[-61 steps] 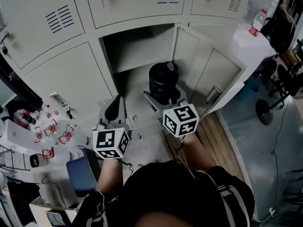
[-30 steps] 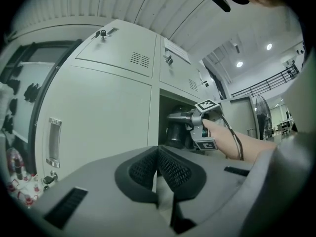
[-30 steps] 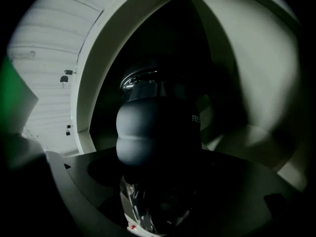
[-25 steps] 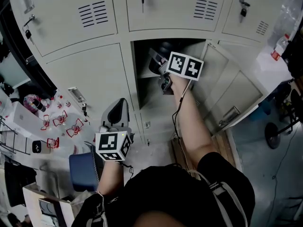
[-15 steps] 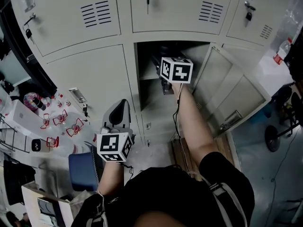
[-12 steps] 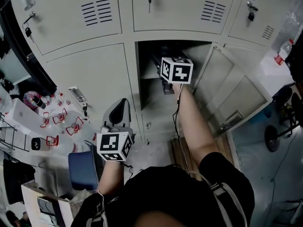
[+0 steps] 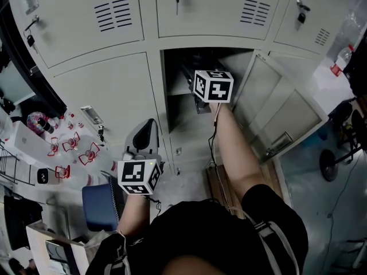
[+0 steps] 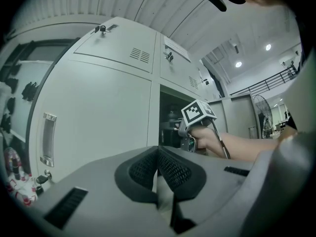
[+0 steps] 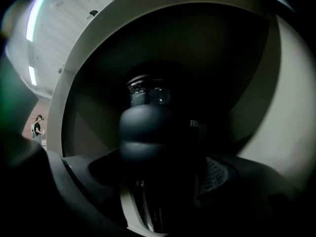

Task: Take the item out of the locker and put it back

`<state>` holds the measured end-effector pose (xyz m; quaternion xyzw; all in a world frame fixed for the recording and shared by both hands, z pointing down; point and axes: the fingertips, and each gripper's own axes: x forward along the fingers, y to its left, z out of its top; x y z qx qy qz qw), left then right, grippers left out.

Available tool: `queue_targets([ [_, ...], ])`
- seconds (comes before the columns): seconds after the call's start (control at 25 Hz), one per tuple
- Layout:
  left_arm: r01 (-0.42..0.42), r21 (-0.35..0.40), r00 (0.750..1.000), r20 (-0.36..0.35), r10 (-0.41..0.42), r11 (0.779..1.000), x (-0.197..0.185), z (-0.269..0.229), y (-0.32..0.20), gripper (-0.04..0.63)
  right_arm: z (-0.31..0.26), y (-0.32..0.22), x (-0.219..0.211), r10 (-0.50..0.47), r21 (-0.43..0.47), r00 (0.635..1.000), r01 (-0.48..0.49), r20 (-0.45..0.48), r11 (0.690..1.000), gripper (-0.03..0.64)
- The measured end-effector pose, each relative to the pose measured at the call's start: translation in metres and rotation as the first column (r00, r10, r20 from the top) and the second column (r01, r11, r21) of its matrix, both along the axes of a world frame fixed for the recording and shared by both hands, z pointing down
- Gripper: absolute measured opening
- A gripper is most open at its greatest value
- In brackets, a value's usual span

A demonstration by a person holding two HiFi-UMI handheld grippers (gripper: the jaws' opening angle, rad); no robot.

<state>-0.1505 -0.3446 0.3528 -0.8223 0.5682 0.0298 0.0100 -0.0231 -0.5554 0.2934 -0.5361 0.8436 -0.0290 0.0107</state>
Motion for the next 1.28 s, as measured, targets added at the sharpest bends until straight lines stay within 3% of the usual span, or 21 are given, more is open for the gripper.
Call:
queue_targets([
  [0.36, -0.001, -0.005, 1.000, -0.006, 0.001, 1.000, 0.002, 0.001, -0.001, 0.012, -0.038, 0.057, 0.018, 0.016, 0.185, 1.000, -0.017, 0.008, 0.983, 0.454],
  [0.52, -0.001, -0.006, 1.000, -0.008, 0.001, 1.000, 0.004, 0.002, -0.003, 0.012, -0.028, 0.100, 0.027, 0.029, 0.255, 1.000, -0.027, -0.004, 0.966, 0.351],
  [0.72, -0.025, -0.010, 1.000, -0.004, 0.025, 1.000, 0.016, 0.002, -0.006, 0.012, 0.011, 0.136, 0.052, 0.088, 0.199, 0.994, -0.100, 0.065, 0.975, 0.141],
  [0.84, -0.043, -0.013, 0.999, 0.002, 0.043, 0.999, 0.026, 0.004, -0.008, 0.012, 0.033, 0.149, 0.064, 0.151, 0.195, 0.987, -0.158, 0.050, 0.968, 0.026],
  [1.28, -0.048, -0.061, 0.999, 0.007, 0.049, 0.997, 0.036, 0.029, -0.004, 0.012, 0.087, 0.176, 0.060, 0.112, 0.109, 0.994, -0.112, 0.012, 0.988, 0.014],
])
